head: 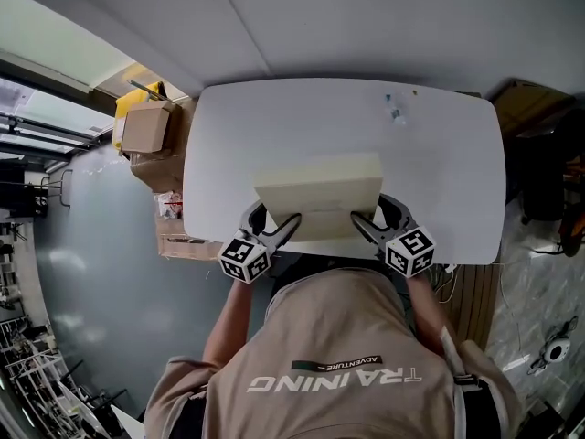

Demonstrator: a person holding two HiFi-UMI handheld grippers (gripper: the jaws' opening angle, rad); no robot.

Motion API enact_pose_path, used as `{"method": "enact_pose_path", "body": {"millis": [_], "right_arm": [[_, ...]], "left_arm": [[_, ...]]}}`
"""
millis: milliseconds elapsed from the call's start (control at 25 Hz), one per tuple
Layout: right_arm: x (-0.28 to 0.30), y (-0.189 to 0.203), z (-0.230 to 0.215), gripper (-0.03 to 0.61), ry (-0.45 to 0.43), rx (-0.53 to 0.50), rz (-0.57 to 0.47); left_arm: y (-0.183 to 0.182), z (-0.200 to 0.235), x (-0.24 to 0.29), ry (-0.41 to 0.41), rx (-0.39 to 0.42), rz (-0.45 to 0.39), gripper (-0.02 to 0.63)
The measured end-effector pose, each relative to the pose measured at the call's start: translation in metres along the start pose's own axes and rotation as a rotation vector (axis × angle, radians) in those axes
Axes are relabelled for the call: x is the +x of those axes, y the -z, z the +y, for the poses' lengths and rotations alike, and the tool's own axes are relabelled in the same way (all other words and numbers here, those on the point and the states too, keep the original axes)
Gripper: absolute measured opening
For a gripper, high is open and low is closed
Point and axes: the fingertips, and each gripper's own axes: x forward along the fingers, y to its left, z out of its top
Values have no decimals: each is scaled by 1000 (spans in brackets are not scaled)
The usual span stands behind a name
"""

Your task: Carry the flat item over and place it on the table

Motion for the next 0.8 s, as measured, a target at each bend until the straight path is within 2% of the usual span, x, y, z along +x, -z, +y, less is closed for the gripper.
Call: {"method": "enact_pose_path", "body": {"millis": [120, 240, 360, 600, 720, 800], "right_arm": [[6, 3, -7, 285, 43, 16, 16], [13, 11, -16, 285, 92, 44, 42], [19, 16, -28, 285, 120, 94, 52], [33, 24, -69, 285, 183, 200, 87], [46, 36, -88, 285, 199, 274, 127], [55, 38, -95, 285, 201, 285, 144]], "left_arm": [[3, 10, 12, 47, -10, 31, 336], [15, 21, 27, 86, -64, 71, 336], [16, 33, 42, 105, -129, 76, 336], [21, 55, 88, 115, -263, 102, 336], [34, 68, 106, 84, -350, 138, 336], [38, 79, 114, 65, -384, 150, 336]]}}
